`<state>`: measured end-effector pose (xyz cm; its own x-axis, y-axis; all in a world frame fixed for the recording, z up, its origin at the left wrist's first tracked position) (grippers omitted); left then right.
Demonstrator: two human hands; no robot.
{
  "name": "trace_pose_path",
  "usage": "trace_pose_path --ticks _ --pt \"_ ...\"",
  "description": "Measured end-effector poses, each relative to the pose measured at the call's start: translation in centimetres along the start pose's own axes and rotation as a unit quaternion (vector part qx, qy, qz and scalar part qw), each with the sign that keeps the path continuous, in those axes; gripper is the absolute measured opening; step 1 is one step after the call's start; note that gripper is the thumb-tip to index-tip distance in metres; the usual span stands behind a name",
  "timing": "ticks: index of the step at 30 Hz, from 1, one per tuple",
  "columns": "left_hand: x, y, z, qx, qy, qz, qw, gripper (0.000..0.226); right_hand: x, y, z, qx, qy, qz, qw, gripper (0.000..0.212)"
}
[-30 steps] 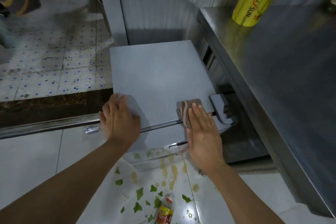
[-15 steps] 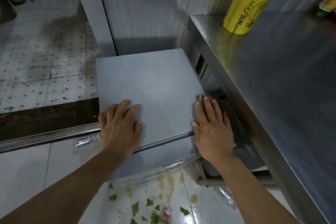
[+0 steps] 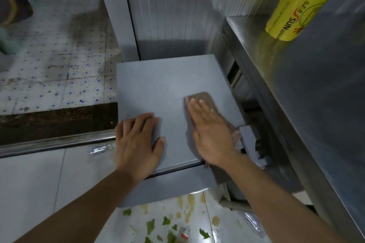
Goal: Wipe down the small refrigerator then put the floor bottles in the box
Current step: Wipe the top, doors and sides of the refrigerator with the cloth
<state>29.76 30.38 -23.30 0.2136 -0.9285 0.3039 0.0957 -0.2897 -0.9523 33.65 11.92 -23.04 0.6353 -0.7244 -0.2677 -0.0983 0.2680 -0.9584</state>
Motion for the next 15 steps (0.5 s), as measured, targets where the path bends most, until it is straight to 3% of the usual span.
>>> trace_pose_path --ticks 2,4,7,9,15 --pt "-0.3 -0.1 0.0 -0.004 -0.01 -0.04 0.999 0.053 -0.2 -0.3 -0.2 0.005 -0.073 0.063 0.995 0.059" --pt "-0.4 -0.3 0.1 -0.007 -0.009 -0.077 0.997 0.052 2.6 -1.3 0.9 0.0 -0.074 0.063 0.995 0.062" --pt "-0.8 -0.5 0.1 -0.021 0.0 -0.138 0.99 0.047 6.9 -2.1 4.2 -0.017 0.062 -0.049 0.997 0.068" --pt "-1.5 -0.8 0.0 -0.023 -0.006 -0.159 0.987 0.049 6.4 -1.4 6.4 -0.021 0.113 -0.062 0.991 0.066" --pt "-4.7 -1.8 -1.3 -0.037 -0.065 -0.189 0.979 0.057 -5.8 2.5 7.1 -0.003 -0.042 0.009 0.999 0.069"
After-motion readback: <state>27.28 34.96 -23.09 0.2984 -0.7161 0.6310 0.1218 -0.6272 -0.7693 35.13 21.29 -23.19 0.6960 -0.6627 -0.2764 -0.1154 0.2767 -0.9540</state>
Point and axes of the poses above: each hand's wrist, its own z-axis towards the middle knuckle, its own y-axis out of the palm, x = y × z, the point moved 2 cm from there along z, towards the middle knuckle, and after that the axes turned 15 degrees about -y, right-handed, at the moved point
